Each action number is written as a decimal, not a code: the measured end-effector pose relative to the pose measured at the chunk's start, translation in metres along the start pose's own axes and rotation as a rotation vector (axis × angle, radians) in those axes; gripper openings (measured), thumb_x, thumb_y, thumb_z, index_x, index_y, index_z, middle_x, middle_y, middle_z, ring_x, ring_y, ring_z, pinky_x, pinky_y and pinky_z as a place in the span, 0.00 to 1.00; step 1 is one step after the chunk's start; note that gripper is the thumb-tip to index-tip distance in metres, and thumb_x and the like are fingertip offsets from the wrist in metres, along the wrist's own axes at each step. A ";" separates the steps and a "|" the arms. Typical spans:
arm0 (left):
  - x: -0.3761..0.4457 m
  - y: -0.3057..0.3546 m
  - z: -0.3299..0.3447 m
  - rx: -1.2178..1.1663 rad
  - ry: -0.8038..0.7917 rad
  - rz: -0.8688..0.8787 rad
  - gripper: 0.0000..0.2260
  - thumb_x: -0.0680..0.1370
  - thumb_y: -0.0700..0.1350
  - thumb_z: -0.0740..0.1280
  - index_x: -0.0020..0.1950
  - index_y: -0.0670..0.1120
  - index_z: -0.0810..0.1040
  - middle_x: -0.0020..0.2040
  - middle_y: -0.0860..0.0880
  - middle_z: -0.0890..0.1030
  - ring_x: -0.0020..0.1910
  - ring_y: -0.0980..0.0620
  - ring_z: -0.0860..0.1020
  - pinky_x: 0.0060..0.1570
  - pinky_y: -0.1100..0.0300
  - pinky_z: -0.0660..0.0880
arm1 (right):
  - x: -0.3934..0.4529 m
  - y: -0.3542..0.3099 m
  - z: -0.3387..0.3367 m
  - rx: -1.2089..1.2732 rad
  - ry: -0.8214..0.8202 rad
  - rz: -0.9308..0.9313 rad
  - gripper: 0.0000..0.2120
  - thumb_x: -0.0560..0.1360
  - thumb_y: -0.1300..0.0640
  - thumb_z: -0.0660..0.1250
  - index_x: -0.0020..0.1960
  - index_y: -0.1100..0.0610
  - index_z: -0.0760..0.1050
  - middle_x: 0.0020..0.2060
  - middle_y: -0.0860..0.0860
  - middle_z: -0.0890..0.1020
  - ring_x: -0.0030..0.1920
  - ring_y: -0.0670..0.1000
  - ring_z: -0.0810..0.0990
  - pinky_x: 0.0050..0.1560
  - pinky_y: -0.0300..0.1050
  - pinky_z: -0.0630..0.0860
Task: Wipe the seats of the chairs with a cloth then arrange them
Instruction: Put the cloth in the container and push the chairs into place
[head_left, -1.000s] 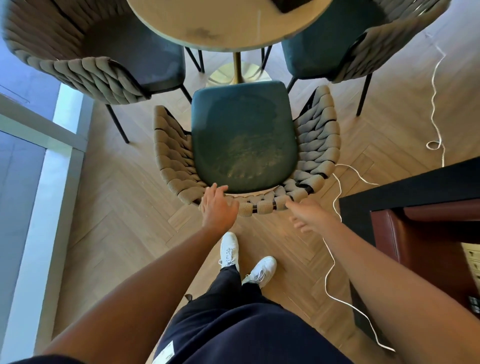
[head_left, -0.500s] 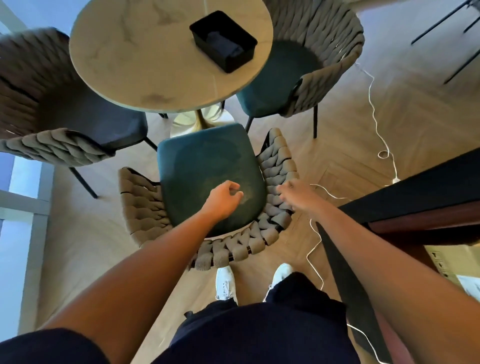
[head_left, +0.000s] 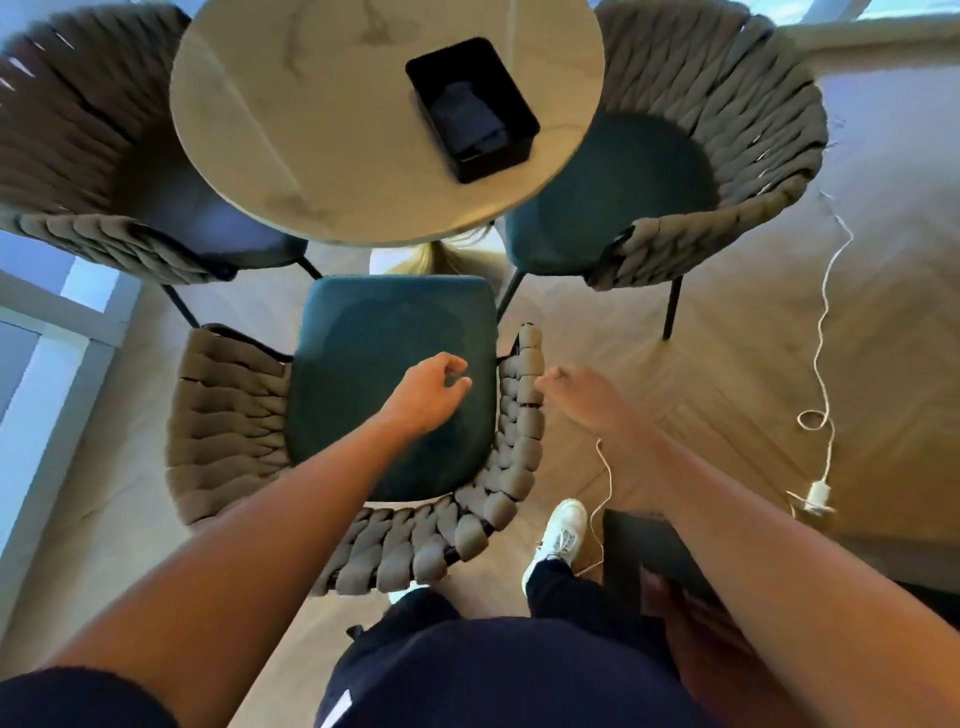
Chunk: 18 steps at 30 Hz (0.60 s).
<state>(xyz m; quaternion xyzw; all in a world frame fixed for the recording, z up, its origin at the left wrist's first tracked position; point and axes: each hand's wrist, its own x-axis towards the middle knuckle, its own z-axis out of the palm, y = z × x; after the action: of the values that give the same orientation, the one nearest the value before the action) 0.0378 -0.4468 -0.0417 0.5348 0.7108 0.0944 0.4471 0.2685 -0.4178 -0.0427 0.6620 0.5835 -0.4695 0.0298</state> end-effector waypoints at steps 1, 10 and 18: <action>0.000 0.005 0.000 0.003 0.012 -0.004 0.15 0.82 0.49 0.67 0.68 0.48 0.75 0.64 0.50 0.79 0.63 0.53 0.77 0.60 0.61 0.69 | 0.003 -0.001 -0.009 -0.032 -0.009 -0.024 0.15 0.81 0.46 0.57 0.47 0.55 0.76 0.39 0.51 0.78 0.43 0.52 0.77 0.45 0.48 0.67; 0.012 0.030 -0.016 -0.046 0.128 0.011 0.16 0.82 0.49 0.66 0.69 0.49 0.74 0.66 0.50 0.79 0.65 0.52 0.76 0.63 0.57 0.71 | 0.029 -0.024 -0.049 -0.066 -0.034 -0.195 0.11 0.81 0.50 0.59 0.53 0.54 0.77 0.45 0.50 0.79 0.46 0.48 0.77 0.44 0.47 0.70; 0.037 0.050 -0.025 -0.091 0.174 -0.004 0.16 0.82 0.48 0.66 0.69 0.48 0.74 0.65 0.50 0.78 0.65 0.52 0.75 0.61 0.59 0.70 | 0.076 -0.049 -0.065 -0.144 -0.174 -0.268 0.10 0.81 0.51 0.61 0.52 0.54 0.78 0.46 0.52 0.80 0.47 0.50 0.77 0.46 0.46 0.74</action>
<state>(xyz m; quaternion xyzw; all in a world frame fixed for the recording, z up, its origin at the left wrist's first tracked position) 0.0522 -0.3862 -0.0158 0.5024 0.7429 0.1717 0.4078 0.2582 -0.3076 -0.0310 0.5314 0.6938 -0.4818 0.0645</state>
